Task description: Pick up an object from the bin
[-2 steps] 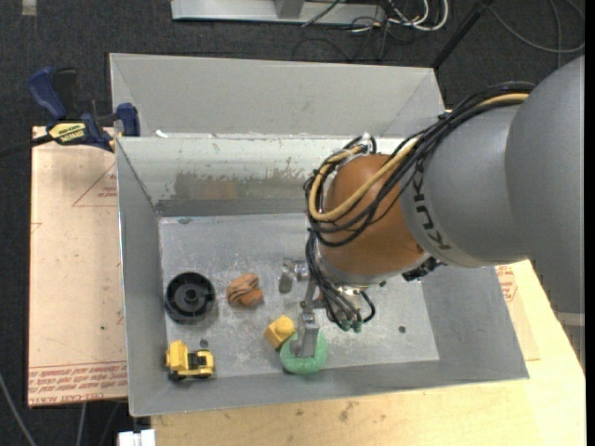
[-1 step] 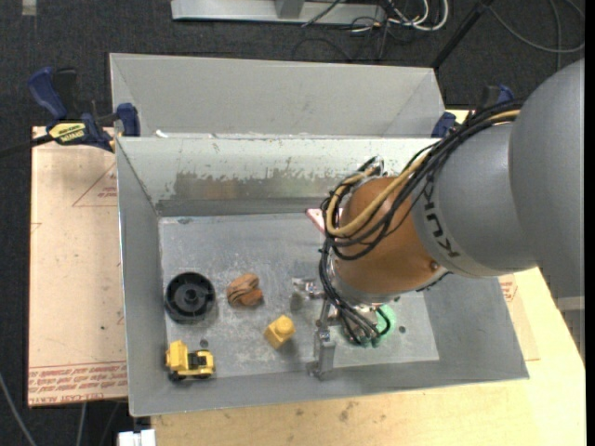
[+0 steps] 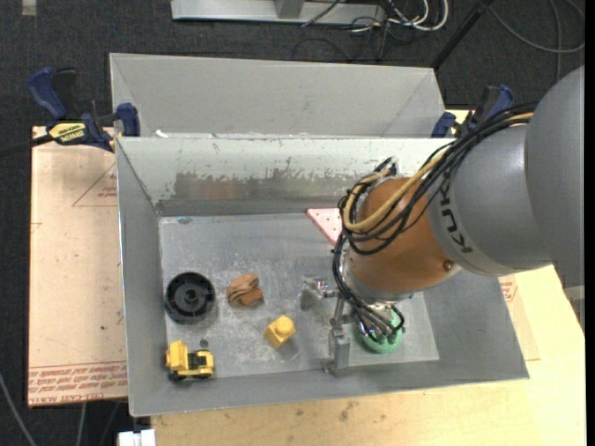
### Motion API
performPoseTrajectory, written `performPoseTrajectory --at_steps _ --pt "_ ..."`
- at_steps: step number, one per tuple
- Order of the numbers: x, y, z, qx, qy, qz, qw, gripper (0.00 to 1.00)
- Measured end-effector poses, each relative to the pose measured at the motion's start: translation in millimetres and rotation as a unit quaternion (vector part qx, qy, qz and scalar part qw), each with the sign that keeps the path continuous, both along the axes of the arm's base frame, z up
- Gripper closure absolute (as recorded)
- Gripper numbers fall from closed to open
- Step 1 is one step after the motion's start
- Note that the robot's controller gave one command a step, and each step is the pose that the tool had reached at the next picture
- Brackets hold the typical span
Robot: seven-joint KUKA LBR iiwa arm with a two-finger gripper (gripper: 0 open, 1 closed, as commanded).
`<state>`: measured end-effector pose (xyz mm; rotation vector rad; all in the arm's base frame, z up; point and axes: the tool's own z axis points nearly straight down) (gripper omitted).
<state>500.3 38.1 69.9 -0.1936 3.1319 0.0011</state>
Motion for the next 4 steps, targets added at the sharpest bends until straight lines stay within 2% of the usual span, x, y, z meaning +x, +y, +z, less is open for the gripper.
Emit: performPoseTrajectory --at_steps 1,2,3,4 --pt "24.7 8.0 10.8 0.0 0.0016 -0.096 0.9954 0.0" --pt "60.4 48.9 9.4 0.0 0.0006 -0.032 0.9995 0.0" --pt "34.6 77.5 0.0 0.0 0.0017 0.032 0.9995 1.0" --pt "34.7 77.1 0.0 0.0 0.0017 0.032 0.9995 0.0"
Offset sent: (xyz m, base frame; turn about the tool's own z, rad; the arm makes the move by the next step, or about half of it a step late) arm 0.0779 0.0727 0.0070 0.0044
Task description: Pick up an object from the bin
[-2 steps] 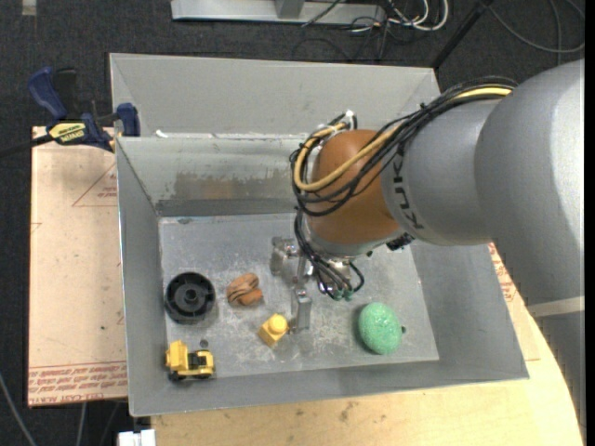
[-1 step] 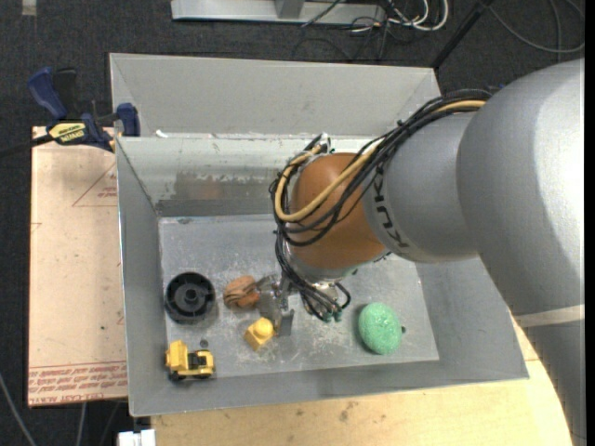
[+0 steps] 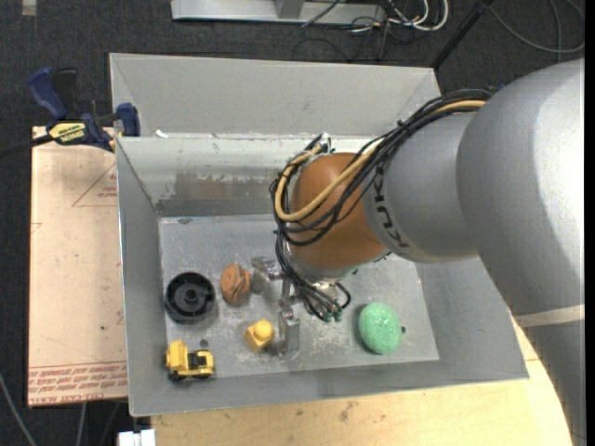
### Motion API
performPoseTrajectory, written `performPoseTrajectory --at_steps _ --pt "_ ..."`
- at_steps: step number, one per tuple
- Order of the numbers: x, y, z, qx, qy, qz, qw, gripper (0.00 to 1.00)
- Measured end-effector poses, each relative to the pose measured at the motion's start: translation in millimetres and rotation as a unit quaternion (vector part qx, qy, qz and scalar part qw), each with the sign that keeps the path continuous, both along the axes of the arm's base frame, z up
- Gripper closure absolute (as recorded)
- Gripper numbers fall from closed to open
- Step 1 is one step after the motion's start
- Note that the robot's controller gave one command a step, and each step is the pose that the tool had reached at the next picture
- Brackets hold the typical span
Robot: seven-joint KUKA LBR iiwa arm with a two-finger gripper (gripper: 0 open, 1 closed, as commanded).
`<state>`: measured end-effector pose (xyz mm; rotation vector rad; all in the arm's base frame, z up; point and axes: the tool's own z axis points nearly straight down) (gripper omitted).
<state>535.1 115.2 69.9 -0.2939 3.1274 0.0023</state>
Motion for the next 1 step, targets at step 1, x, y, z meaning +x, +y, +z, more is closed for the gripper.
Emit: performPoseTrajectory --at_steps 1 --pt "0.0 -0.1 0.0 0.0 0.0 0.0 1.0 0.0"
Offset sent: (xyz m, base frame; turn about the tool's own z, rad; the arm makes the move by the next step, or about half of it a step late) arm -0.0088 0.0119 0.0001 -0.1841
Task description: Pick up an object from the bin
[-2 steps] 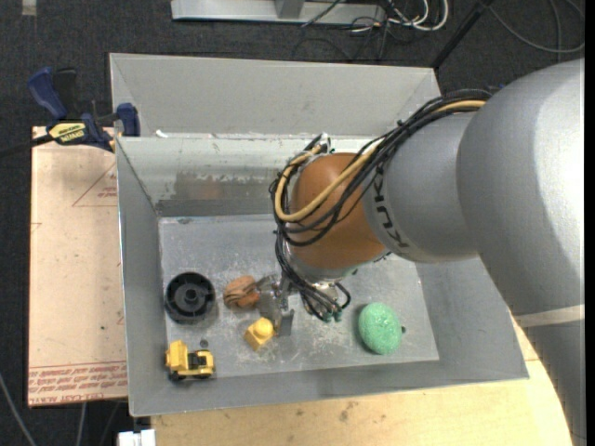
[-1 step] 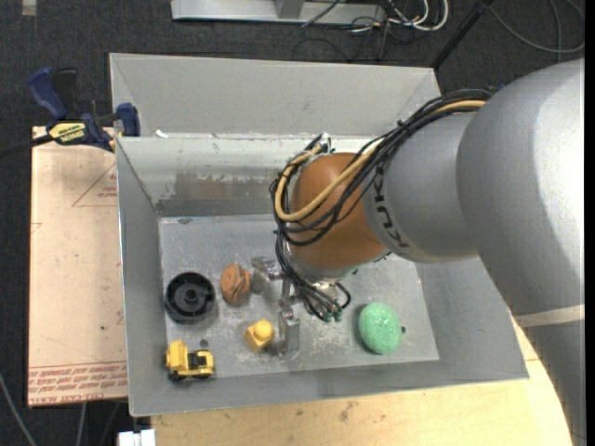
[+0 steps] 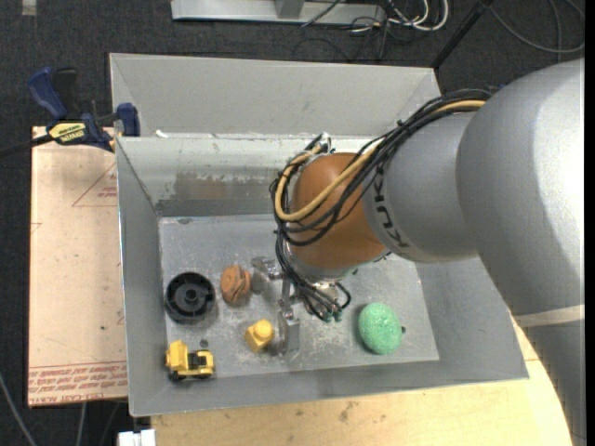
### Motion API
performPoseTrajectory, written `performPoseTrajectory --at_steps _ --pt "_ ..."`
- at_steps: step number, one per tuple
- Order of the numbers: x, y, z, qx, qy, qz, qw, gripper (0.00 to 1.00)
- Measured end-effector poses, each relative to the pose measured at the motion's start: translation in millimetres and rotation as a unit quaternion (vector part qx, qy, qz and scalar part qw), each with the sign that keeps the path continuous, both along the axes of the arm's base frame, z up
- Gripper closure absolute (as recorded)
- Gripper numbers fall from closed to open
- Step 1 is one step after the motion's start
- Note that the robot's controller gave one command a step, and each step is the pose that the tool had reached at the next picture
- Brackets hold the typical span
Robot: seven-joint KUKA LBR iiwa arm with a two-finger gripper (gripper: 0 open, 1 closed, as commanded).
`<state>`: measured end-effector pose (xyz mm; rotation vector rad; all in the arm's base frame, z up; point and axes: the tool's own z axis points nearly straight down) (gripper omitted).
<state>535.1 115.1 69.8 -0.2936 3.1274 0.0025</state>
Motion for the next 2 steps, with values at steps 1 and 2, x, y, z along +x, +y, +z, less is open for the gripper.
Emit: performPoseTrajectory --at_steps 1,2 --pt "-3.4 4.4 -0.1 -0.001 -0.0005 0.041 0.9992 0.0" --pt "-14.5 8.4 -0.1 0.0 -0.0003 0.069 0.9976 0.0"
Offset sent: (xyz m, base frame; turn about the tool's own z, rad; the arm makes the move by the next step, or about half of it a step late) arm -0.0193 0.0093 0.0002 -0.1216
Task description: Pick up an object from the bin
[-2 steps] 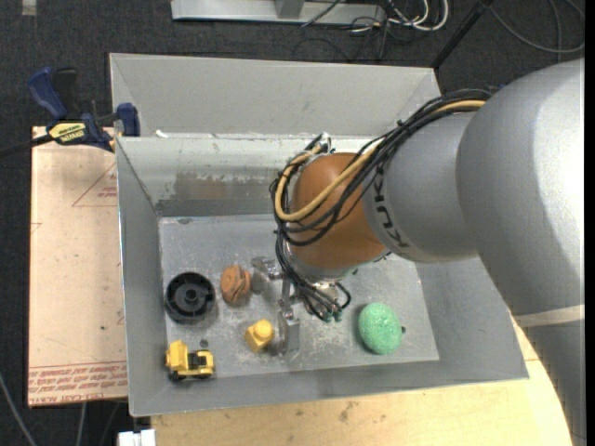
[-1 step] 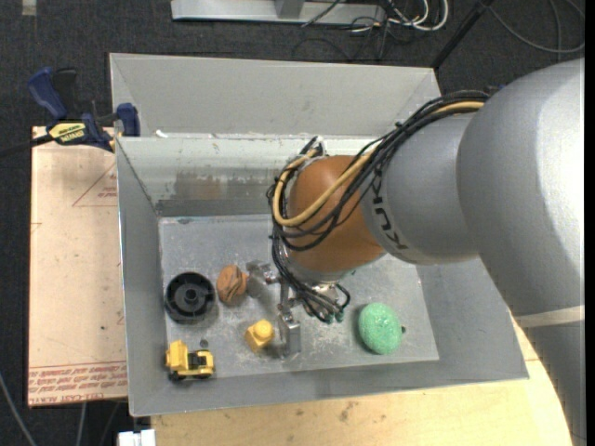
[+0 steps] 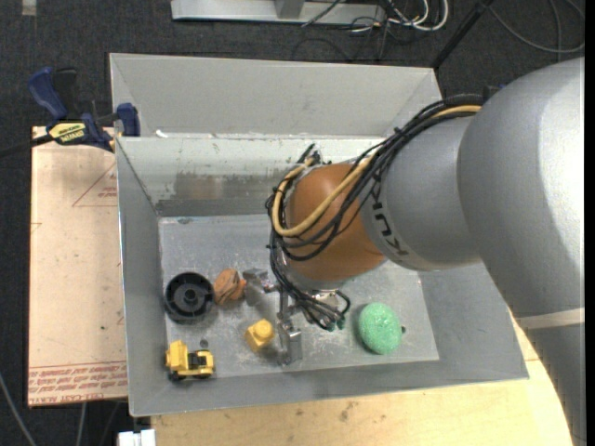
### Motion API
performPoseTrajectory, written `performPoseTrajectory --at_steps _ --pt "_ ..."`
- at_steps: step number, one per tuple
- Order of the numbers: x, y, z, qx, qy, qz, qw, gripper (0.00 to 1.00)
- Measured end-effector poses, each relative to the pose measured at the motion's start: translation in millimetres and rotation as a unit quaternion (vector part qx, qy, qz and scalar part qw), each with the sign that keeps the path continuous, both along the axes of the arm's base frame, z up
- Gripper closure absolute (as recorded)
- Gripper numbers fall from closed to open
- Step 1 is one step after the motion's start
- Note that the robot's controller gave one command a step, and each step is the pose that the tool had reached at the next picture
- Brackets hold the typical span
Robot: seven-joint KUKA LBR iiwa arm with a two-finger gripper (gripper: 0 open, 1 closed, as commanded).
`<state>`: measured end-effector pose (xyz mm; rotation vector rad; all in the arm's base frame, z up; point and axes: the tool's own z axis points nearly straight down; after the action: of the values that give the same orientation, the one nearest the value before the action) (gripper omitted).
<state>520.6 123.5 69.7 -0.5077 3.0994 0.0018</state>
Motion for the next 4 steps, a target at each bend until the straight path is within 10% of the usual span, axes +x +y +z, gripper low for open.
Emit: performPoseTrajectory --at_steps 1,2,3,4 --pt "-36.0 -1.7 0.1 0.0 -0.0003 0.021 0.9998 1.0" --pt "-36.0 -1.7 0.1 0.0 -0.0003 0.021 0.9998 1.0" --pt "9.1 15.6 92.7 0.0 -0.0013 0.03 0.9996 0.0" --pt "8.3 15.3 91.7 0.0 0.0001 0.03 0.9996 0.0"
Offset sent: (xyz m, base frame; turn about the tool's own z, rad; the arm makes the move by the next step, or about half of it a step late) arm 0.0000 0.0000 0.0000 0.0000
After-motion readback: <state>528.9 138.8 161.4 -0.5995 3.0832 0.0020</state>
